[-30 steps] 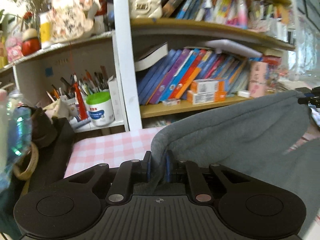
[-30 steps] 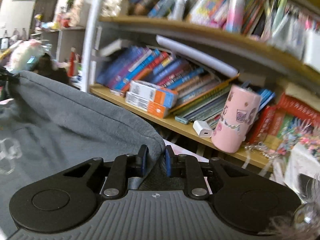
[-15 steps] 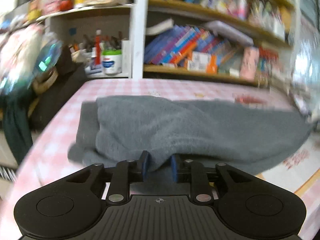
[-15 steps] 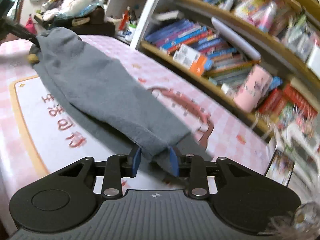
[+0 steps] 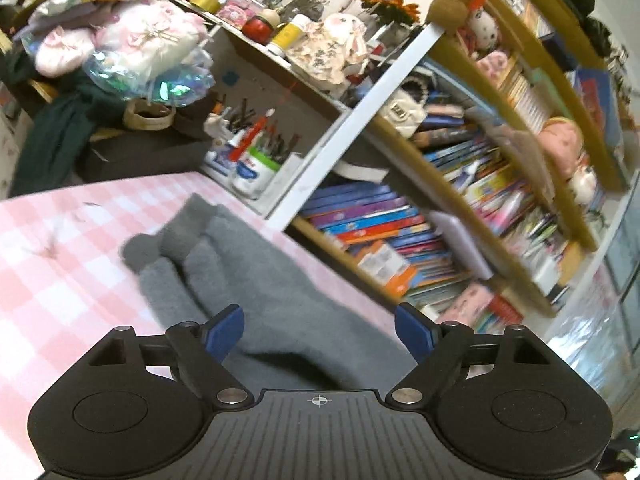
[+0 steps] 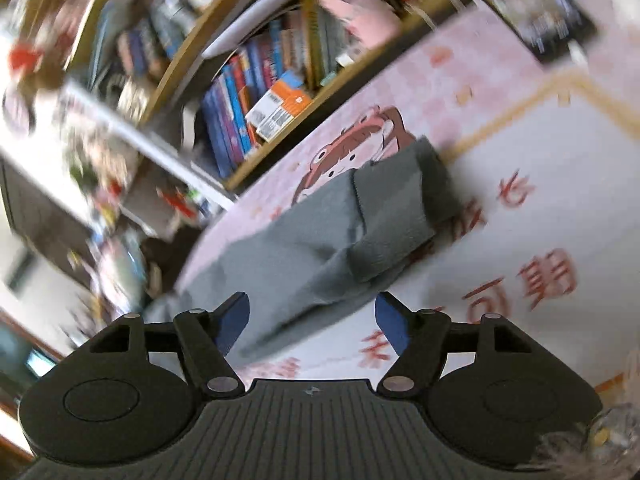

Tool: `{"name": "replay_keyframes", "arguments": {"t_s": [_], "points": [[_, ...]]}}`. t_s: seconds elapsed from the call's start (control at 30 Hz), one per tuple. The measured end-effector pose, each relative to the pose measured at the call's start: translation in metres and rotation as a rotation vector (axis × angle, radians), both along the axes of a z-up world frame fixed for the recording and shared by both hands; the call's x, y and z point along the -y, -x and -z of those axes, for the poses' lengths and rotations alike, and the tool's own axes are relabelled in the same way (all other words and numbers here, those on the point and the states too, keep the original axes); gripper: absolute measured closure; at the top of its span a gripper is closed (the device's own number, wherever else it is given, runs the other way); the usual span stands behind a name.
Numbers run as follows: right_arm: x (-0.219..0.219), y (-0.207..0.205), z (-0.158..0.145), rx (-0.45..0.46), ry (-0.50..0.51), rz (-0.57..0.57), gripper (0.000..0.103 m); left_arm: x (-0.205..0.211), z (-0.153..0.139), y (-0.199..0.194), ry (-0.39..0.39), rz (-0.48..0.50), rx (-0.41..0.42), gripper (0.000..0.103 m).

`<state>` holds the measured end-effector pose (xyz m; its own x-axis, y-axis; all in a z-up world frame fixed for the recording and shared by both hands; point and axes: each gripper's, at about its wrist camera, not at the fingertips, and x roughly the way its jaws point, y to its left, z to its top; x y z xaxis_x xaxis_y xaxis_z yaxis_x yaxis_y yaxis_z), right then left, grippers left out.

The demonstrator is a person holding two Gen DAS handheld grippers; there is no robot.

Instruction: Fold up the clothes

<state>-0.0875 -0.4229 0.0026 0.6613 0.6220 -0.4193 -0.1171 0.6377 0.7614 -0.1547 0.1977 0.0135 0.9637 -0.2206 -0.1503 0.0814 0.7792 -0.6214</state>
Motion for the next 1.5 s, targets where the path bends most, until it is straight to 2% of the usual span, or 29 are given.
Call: {"name": "replay_keyframes", "arguments": {"t_s": [0.1,0.17,0.2,0.23,0.33,0.4,0.47,0.6,0.67,0.87,1.0,1.07,1.13,1.2,1.23,1.3,1.37,1.43,1.5], "points": [[-0.003,-0.018,0.006,-0.106,-0.055,0.044,0.040,0.011,-0.001,0.001,-0.021,0.027,0.004,0.018],[-0.004,-0.030,0.015,-0.186,-0.079,0.072,0.066,0.016,-0.003,0.006,-0.042,0.033,-0.002,0.018],[-0.005,-0.036,0.013,-0.188,-0.070,0.080,0.080,0.017,-0.003,0.010,-0.053,0.025,-0.005,0.018],[-0.006,-0.041,0.011,-0.188,-0.058,0.088,0.086,0.018,-0.004,0.014,-0.063,0.017,-0.008,0.018],[-0.019,-0.035,-0.028,0.045,0.090,0.070,0.092,0.017,-0.007,0.029,-0.095,-0.020,-0.016,0.017],[-0.030,-0.023,-0.056,0.240,0.208,0.063,0.093,0.015,-0.010,0.039,-0.098,-0.040,-0.009,0.017],[-0.037,-0.010,-0.064,0.353,0.297,0.069,0.093,0.013,-0.012,0.047,-0.083,-0.056,0.003,0.017],[-0.029,-0.029,-0.025,0.141,0.378,0.130,0.093,0.014,-0.011,0.051,-0.046,-0.059,-0.019,0.017],[-0.019,-0.035,-0.006,0.075,0.327,0.148,0.092,0.018,-0.011,0.050,-0.055,-0.063,-0.043,0.017],[-0.009,-0.031,0.004,0.083,0.240,0.160,0.090,0.018,-0.008,0.046,-0.058,-0.104,-0.080,0.017],[-0.004,-0.026,0.012,0.113,0.212,0.168,0.090,0.009,-0.009,0.029,-0.073,-0.188,-0.160,0.017],[-0.002,-0.024,0.016,0.128,0.198,0.171,0.090,-0.004,-0.009,0.019,-0.004,-0.152,-0.163,0.017],[0.001,-0.022,0.019,0.143,0.184,0.175,0.087,-0.016,-0.007,0.009,0.094,-0.157,-0.192,0.018],[0.001,-0.020,0.021,0.154,0.178,0.175,0.085,-0.022,-0.004,-0.001,0.156,-0.162,-0.210,0.021],[0.000,-0.020,0.020,0.157,0.181,0.173,0.084,-0.023,-0.002,-0.005,0.168,-0.171,-0.223,0.024],[-0.001,-0.019,0.020,0.169,0.190,0.166,0.081,-0.021,0.001,-0.012,0.187,-0.181,-0.244,0.041],[-0.003,-0.019,0.020,0.179,0.194,0.157,0.077,-0.018,0.004,-0.018,0.213,-0.181,-0.258,0.048],[-0.004,-0.018,0.019,0.185,0.195,0.151,0.074,-0.015,0.008,-0.024,0.249,-0.184,-0.266,0.049],[-0.003,-0.018,0.020,0.188,0.192,0.148,0.073,-0.013,0.010,-0.030,0.245,-0.203,-0.292,0.049]]}}
